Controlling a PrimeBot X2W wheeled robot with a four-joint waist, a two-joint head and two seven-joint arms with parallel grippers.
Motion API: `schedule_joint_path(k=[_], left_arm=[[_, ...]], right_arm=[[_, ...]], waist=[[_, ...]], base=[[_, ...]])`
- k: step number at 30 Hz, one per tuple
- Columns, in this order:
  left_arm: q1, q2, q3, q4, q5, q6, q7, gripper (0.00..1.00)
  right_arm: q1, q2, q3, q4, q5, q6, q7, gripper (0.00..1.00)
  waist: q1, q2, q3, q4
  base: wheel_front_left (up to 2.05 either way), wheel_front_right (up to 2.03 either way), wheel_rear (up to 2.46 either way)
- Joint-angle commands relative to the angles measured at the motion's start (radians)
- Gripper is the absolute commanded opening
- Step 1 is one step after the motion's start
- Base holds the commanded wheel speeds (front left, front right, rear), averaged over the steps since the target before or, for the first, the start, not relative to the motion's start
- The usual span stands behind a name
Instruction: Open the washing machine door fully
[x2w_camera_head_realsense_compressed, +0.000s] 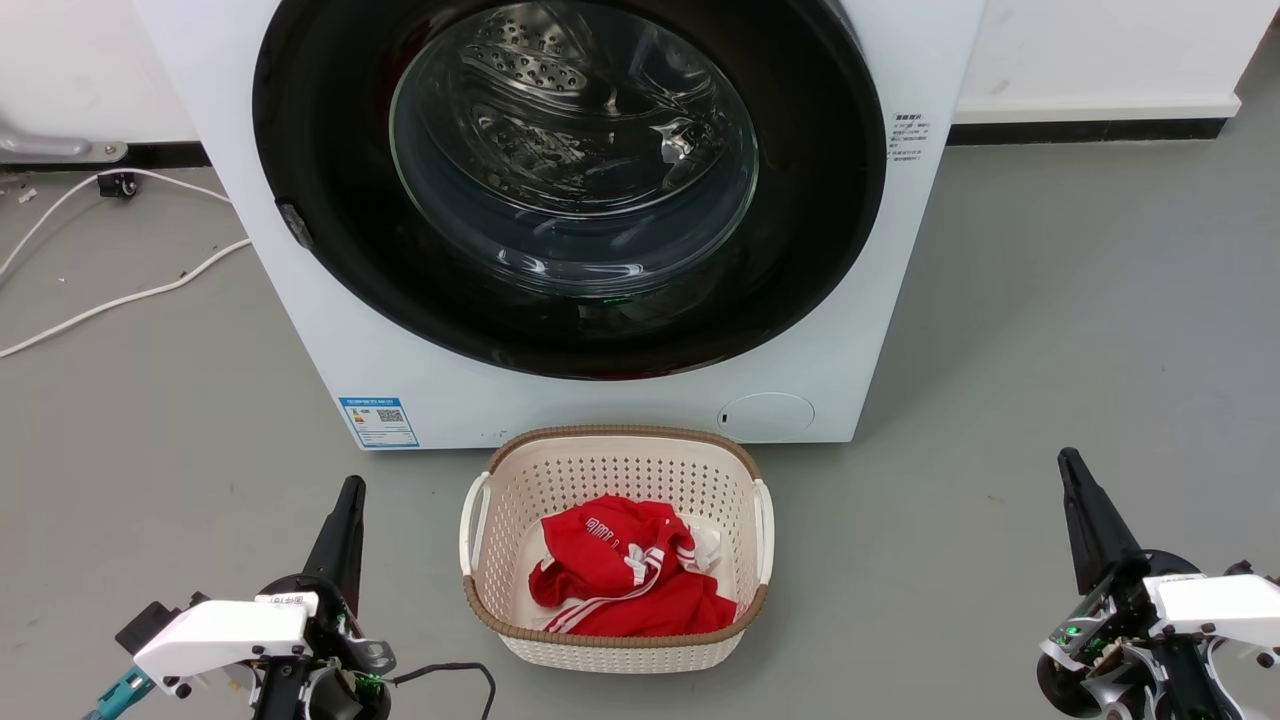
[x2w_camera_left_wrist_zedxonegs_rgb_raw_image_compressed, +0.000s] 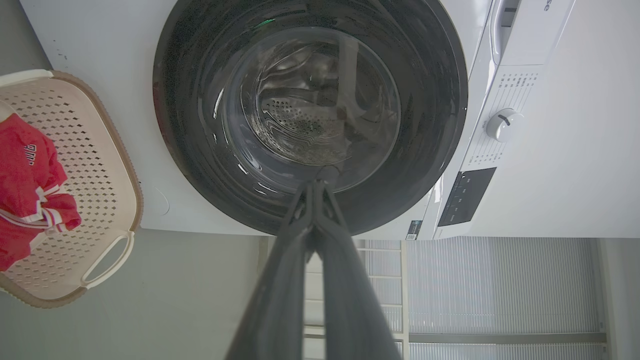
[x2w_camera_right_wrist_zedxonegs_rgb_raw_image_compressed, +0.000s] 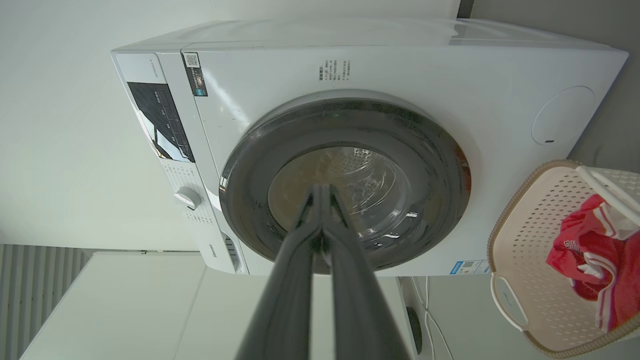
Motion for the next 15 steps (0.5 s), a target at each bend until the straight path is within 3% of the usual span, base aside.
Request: schedule_joint_path(k=[1, 11, 12, 15], left_arm=[[-0.008, 0.000, 0.001, 0.000, -0.002, -0.003, 0.001, 0.00], [-0.008, 0.000, 0.001, 0.000, -0.002, -0.003, 0.001, 0.00], [0.000, 0.000, 0.000, 0.000, 0.000, 0.000, 0.000, 1.00], [0.006, -0.002, -0.008, 0.010, -0.001, 0.000, -0.005, 1.00]], right_arm=[[-0.012, 0.003, 0.001, 0.001, -0.003, 0.000, 0.000, 0.00], [-0.012, 0.003, 0.001, 0.001, -0.003, 0.000, 0.000, 0.00], [0.000, 0.000, 0.000, 0.000, 0.000, 0.000, 0.000, 1.00], [0.010, 0.001, 0.002, 0.007, 0.003, 0.000, -0.006, 1.00]], waist=[[0.0000, 0.0000, 0.000, 0.000], [0.0000, 0.0000, 0.000, 0.000], [0.0000, 0.0000, 0.000, 0.000], [0.0000, 0.0000, 0.000, 0.000]], base=[[0.00, 0.00, 0.00], [0.00, 0.00, 0.00], [0.00, 0.00, 0.00], [0.00, 0.00, 0.00]])
